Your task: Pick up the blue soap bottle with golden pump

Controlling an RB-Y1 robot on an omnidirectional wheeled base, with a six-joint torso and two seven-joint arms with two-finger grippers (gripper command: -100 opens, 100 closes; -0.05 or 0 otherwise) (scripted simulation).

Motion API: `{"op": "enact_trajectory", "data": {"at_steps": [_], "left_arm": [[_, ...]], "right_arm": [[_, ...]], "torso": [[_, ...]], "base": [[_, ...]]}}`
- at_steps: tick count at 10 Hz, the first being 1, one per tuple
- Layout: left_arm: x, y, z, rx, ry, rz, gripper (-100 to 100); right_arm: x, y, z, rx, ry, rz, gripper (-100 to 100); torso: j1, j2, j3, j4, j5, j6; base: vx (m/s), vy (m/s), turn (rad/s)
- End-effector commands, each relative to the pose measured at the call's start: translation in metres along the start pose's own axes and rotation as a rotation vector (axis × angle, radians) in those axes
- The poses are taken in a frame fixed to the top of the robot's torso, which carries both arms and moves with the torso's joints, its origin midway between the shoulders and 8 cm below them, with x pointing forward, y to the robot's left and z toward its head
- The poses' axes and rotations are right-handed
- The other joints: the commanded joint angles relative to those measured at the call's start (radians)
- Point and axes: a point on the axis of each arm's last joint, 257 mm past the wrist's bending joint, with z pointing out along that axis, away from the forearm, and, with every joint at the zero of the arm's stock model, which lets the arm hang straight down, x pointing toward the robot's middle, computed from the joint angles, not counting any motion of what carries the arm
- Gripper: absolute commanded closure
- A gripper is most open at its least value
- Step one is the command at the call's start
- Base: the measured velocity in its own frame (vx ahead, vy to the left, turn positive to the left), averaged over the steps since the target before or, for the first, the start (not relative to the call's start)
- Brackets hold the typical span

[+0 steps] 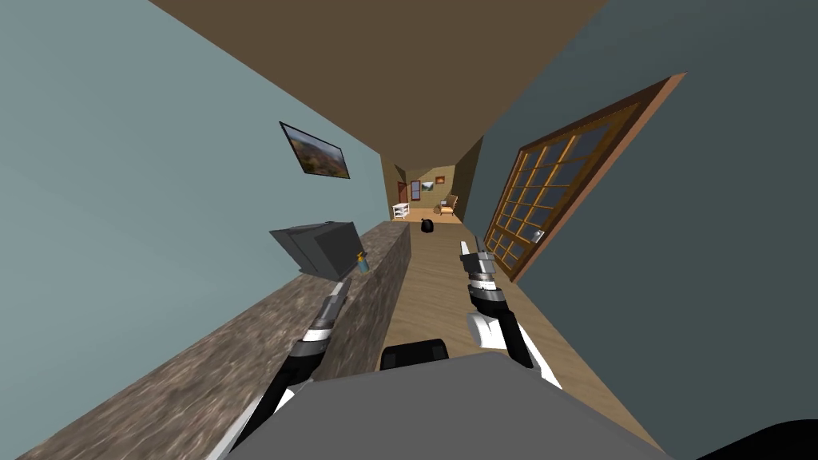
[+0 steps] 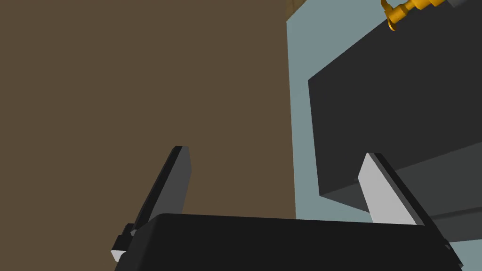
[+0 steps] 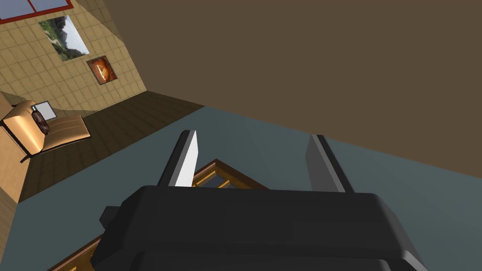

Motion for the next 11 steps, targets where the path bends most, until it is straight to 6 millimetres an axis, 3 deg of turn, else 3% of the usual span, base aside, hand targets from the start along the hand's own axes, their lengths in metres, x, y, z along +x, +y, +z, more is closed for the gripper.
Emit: {"op": "enact_trajectory", "data": {"at_steps": [1,4,11], "left_arm": [[0.009,0.017,-0.006,-0.029,0.042,0.057,-100],[0.014,0.027,-0.01,-0.048,0.068,0.116,-100],[0.036,0.087,-0.027,-0.146,0.206,0.333,-100]], "right_arm": [[0.0,0.0,0.0,0.0,0.0,0.0,0],[0.0,0.0,0.0,0.0,0.0,0.0,0],[0.0,0.0,0.0,0.0,0.0,0.0,0]], "torso": [[0.0,0.0,0.0,0.0,0.0,0.0],[0.001,-0.001,0.0,0.0,0.0,0.0],[0.002,-0.003,-0.002,-0.001,0.001,0.0]], "base": [[0.027,0.023,-0.133],[0.021,0.026,-0.05],[0.042,0.04,-0.089]]}}
